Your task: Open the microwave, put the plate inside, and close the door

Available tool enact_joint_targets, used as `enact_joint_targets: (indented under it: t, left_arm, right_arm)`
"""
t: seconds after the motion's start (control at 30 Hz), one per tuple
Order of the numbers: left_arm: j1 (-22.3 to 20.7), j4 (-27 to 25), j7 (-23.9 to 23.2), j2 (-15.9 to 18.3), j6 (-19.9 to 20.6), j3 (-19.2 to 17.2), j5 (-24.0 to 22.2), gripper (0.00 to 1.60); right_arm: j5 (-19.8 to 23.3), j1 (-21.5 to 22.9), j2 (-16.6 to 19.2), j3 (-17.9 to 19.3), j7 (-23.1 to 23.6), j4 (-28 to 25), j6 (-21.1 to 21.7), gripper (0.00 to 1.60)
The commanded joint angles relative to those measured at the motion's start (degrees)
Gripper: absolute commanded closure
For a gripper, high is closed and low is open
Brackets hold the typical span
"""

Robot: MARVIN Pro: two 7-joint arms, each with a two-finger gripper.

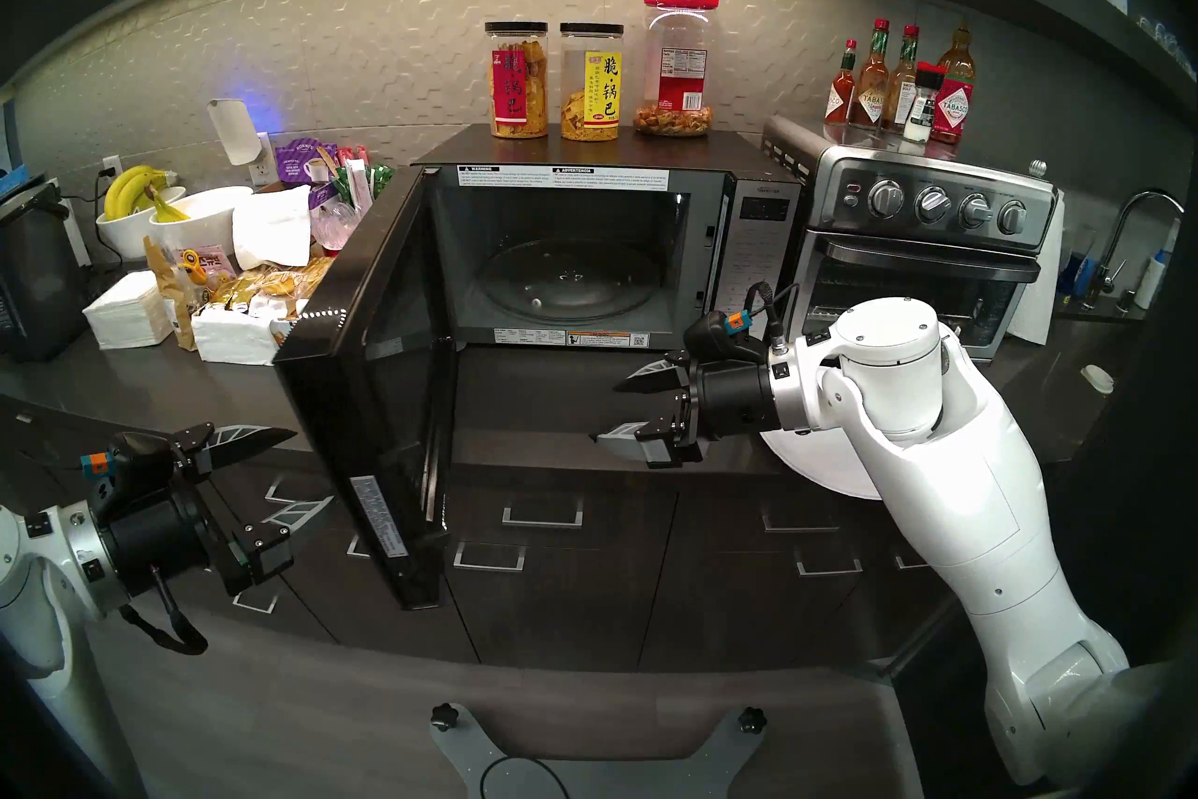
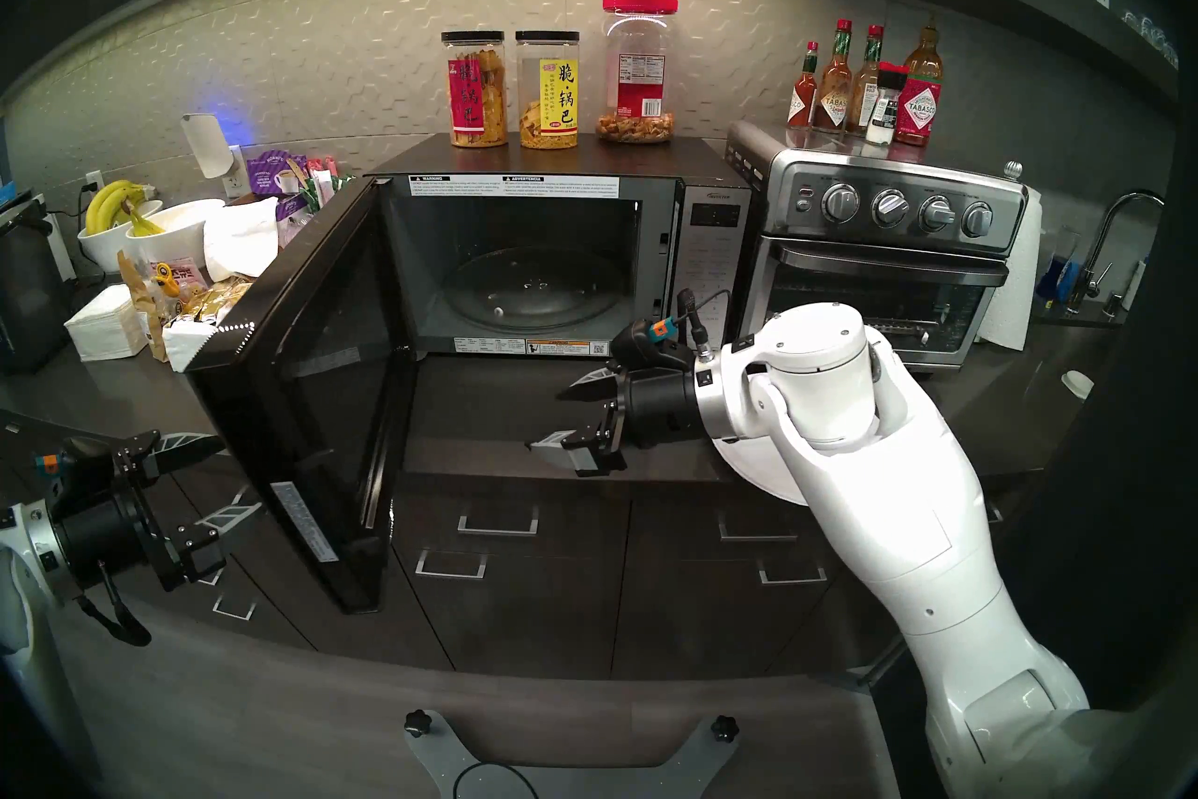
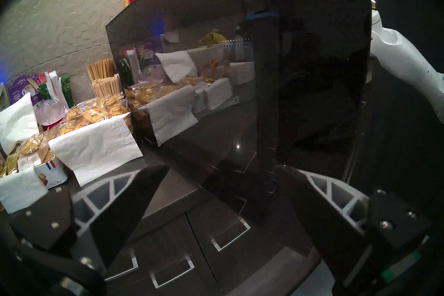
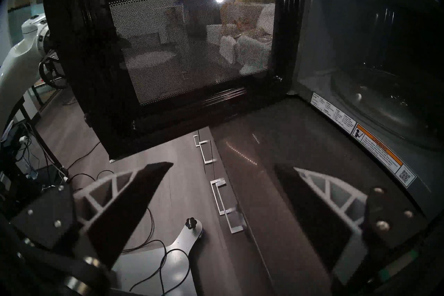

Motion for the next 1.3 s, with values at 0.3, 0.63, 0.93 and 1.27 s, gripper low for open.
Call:
enact_joint_targets:
  t: [0.3,0.63,0.93,1.27]
  left_arm:
    - [-0.04,-0.51,-0.29,-0.06,0.17,0.05,0.05,0.0]
    - [-0.2,-0.5,-0.49,-0.18,0.19,0.02,0.24,0.0]
    - [-0.31,-0.49,-0.63,-0.27,0.2,0.0,0.37,0.0]
    - [-0.45,-0.49,-0.81,-0.38,0.21,-0.03,0.54,0.0]
  right_arm:
    - [-0.03,-0.41,0.37,0.75,0.18,-0.96,-0.74,0.0]
    - [-1.14,0.42,1.27,2.24,-1.33,-0.32,0.8,0.0]
    - [-2.96,0.42,4.45,4.32,-2.26,-1.56,4.23,0.0]
    - [-1.75,-0.72,9.15,8.91,-1.66,-2.69,5.68,0.0]
